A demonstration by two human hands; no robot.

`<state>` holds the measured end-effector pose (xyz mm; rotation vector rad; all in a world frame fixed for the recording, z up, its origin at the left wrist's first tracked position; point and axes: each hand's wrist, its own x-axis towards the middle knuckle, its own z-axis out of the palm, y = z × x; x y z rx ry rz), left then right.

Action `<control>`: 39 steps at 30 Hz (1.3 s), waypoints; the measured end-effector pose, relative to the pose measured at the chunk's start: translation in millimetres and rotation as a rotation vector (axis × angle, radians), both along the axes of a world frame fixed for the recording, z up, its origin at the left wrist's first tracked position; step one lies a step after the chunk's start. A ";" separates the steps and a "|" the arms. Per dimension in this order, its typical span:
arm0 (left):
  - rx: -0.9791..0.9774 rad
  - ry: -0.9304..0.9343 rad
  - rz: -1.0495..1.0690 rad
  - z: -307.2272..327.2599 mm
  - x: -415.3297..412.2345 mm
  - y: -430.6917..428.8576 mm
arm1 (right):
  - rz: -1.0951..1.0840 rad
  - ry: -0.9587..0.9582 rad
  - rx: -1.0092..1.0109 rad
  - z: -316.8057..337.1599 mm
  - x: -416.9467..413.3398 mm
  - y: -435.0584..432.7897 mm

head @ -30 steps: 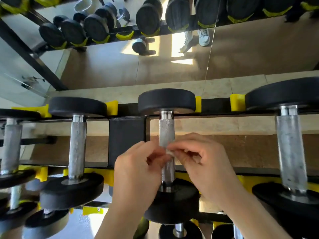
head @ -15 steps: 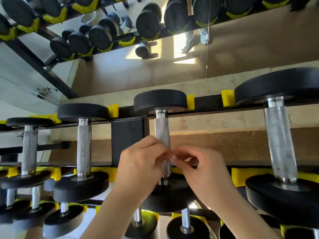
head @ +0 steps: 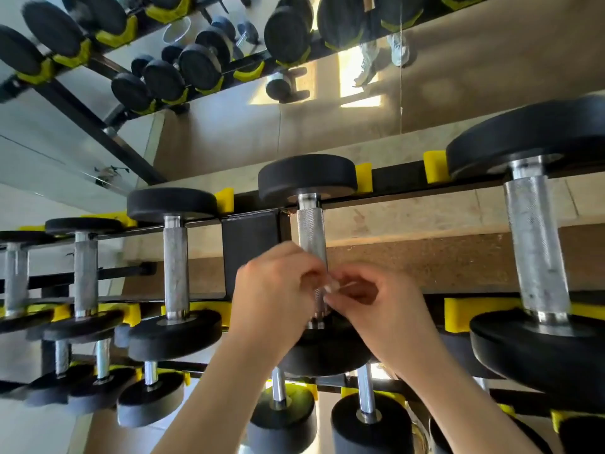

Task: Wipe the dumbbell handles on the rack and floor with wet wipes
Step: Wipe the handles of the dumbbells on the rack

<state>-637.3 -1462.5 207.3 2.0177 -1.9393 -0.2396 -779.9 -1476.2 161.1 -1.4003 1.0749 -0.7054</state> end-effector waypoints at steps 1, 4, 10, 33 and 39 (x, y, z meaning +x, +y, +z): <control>-0.037 0.019 0.026 -0.8 -0.8 -5.8 | -0.018 -0.007 -0.020 0.1 3.1 -6.9; -0.054 0.098 0.115 -0.3 0.6 -9.9 | -0.051 0.020 -0.141 1.7 12.8 -22.7; 0.032 0.332 0.291 1.7 5.4 12.3 | -0.169 0.028 -0.319 -11.6 19.3 -3.8; -0.035 0.319 0.311 -9.9 -22.1 47.5 | -0.447 0.068 -0.209 4.3 51.0 -29.7; -0.128 0.235 0.346 -12.6 -34.7 44.5 | -0.382 0.213 -0.280 5.0 46.3 -23.7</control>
